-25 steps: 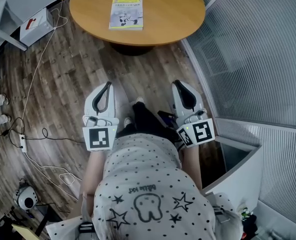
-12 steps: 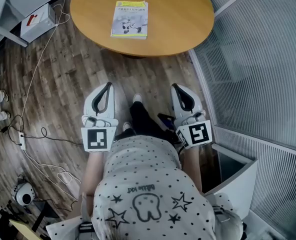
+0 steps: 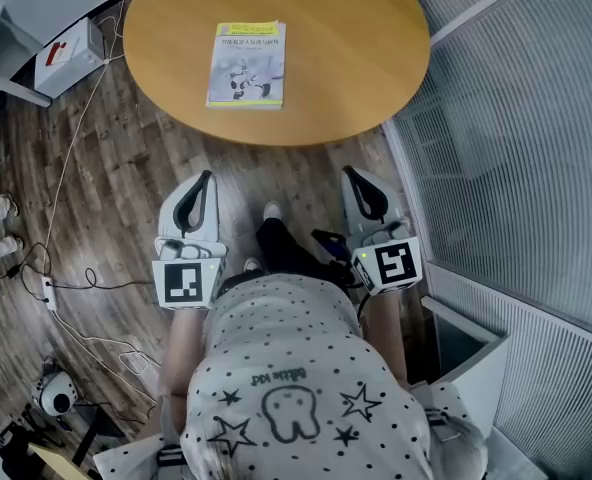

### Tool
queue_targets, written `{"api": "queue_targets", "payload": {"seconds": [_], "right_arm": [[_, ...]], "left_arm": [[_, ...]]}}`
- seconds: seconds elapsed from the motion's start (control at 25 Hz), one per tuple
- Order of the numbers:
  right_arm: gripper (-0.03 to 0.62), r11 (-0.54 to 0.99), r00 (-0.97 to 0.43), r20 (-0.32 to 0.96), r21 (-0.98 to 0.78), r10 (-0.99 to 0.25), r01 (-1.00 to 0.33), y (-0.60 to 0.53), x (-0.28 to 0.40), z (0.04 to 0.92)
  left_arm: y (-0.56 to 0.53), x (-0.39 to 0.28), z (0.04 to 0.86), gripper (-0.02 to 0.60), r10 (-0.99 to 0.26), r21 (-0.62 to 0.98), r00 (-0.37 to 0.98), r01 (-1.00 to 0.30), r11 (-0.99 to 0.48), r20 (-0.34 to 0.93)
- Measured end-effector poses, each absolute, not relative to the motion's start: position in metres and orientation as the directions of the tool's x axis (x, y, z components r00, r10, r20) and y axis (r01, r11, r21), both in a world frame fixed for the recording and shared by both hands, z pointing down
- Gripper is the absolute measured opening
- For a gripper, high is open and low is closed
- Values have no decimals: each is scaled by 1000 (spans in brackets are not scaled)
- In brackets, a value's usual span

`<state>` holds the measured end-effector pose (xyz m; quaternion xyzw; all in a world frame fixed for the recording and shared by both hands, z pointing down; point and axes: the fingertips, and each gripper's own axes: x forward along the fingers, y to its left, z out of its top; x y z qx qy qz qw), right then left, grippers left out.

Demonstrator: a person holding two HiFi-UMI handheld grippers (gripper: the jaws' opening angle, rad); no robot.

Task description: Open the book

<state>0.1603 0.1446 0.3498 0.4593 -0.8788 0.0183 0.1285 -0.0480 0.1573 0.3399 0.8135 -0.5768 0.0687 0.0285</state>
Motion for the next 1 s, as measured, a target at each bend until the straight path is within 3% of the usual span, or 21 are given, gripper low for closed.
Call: {"api": "queue_targets", "payload": {"seconds": [1.0], "right_arm": [[3, 600, -585, 251, -20, -771, -800, 71, 181, 363]], "left_arm": [[75, -44, 339, 11, -956, -37, 259, -963, -266, 139]]}}
